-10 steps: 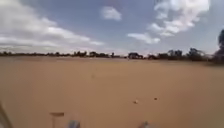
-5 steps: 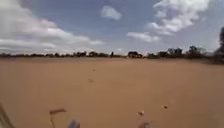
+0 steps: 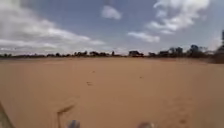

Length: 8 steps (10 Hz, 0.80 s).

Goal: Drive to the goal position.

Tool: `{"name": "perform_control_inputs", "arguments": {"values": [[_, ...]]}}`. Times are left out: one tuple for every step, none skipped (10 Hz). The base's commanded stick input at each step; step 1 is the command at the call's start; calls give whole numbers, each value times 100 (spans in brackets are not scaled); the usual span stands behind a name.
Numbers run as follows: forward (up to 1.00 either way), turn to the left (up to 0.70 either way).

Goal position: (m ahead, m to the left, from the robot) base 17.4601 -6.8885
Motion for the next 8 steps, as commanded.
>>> {"name": "perform_control_inputs", "arguments": {"values": [[70, 0], [70, 0], [70, 0], [70, 0], [70, -17], [70, -27], [70, -27], [70, -27]]}}
